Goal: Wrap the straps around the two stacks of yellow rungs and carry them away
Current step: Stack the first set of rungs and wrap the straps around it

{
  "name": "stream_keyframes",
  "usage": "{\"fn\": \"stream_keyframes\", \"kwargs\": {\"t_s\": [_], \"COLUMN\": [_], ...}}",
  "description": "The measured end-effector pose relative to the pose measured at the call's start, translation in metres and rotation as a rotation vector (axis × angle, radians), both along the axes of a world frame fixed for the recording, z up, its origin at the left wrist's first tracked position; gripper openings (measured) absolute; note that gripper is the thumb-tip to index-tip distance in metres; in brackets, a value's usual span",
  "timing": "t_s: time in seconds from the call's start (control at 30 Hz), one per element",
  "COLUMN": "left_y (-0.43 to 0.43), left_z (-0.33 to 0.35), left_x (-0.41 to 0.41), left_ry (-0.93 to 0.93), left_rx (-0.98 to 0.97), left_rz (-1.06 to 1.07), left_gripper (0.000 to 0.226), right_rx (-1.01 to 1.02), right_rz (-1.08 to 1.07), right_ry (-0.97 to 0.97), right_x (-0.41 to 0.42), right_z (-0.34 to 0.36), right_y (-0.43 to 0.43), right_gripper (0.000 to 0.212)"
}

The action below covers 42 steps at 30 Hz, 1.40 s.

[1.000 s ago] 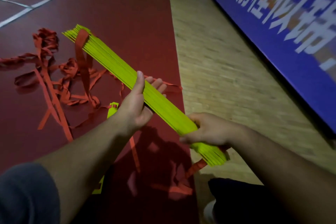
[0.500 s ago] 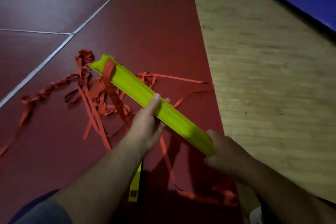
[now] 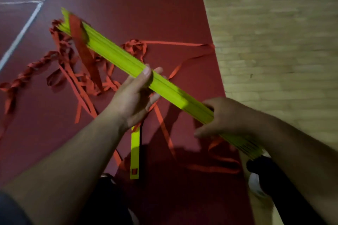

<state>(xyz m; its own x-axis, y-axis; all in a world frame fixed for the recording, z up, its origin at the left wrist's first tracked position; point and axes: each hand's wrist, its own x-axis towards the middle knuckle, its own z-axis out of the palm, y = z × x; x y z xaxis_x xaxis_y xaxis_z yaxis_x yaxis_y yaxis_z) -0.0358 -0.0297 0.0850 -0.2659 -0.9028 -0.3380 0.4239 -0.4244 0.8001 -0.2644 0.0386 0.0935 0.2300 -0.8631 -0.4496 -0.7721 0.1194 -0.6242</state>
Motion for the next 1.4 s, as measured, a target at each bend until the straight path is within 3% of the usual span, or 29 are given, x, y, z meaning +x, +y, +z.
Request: {"fn": "stream_keyframes", "kwargs": {"t_s": [0.23,0.33,0.43,0.53,0.6,0.7,0.8,0.87,0.93,1.0,1.07,1.1,1.17,1.2,1.3,1.4], "left_y": [-0.008,-0.008,-0.006,-0.004,-0.002,0.007,0.009,0.005,0.0,-0.004,-0.007,-0.007,-0.01,-0.011,-0.011,-0.014], "left_z": [-0.003,-0.003,-0.004,-0.008,-0.013,-0.021,-0.019,-0.01,-0.012,-0.026,-0.034,-0.037,-0.037,-0.039,-0.038,-0.036], "left_x": [-0.017,-0.025,-0.03,-0.032,-0.035,-0.043,-0.04,-0.025,-0.003,0.02,0.035,0.04,0.045,0.047,0.044,0.045], "left_ry": [-0.034,-0.029,-0.017,-0.039,-0.089,-0.119,-0.181,-0.331,-0.644,-1.083,-1.265,-1.257,-1.177,-1.123,-0.96,-0.827], "left_rx": [-0.083,-0.04,-0.017,0.015,0.075,0.14,0.109,0.099,0.052,-0.04,-0.048,-0.021,0.023,0.011,-0.005,0.082], "left_rz": [0.107,0.149,0.087,0.073,0.134,0.196,0.1,-0.05,-0.162,-0.116,0.058,0.131,0.118,0.057,-0.099,-0.096], "left_gripper": [0.007,0.003,0.005,0.019,0.026,0.023,0.028,0.043,0.045,0.039,0.031,0.039,0.08,0.083,0.025,0.021], "right_rx": [0.039,-0.055,-0.157,-0.102,-0.118,-0.25,-0.371,-0.39,-0.407,-0.387,-0.353,-0.336,-0.307,-0.295,-0.276,-0.275], "right_rz": [-0.046,0.008,0.071,0.057,0.058,0.024,-0.02,-0.073,-0.094,-0.098,-0.084,-0.068,-0.028,-0.01,0.031,0.032], "right_ry": [-0.071,0.083,0.179,0.192,0.238,0.373,0.547,0.588,0.65,0.688,0.696,0.697,0.692,0.694,0.722,0.74], "right_x": [-0.022,-0.018,-0.01,-0.011,-0.009,0.002,0.009,0.001,-0.013,-0.025,-0.031,-0.033,-0.034,-0.034,-0.031,-0.034], "right_z": [0.022,0.019,0.008,0.012,0.011,-0.007,-0.021,-0.018,-0.01,-0.003,-0.003,-0.005,-0.008,-0.009,-0.015,-0.019], "right_y": [-0.017,-0.019,-0.018,-0.019,-0.017,-0.008,-0.005,-0.008,-0.011,-0.011,-0.007,-0.005,-0.002,0.0,0.006,0.011], "right_gripper": [0.049,0.059,0.037,0.026,0.032,0.073,0.066,0.057,0.053,0.051,0.05,0.05,0.048,0.048,0.05,0.049]}}
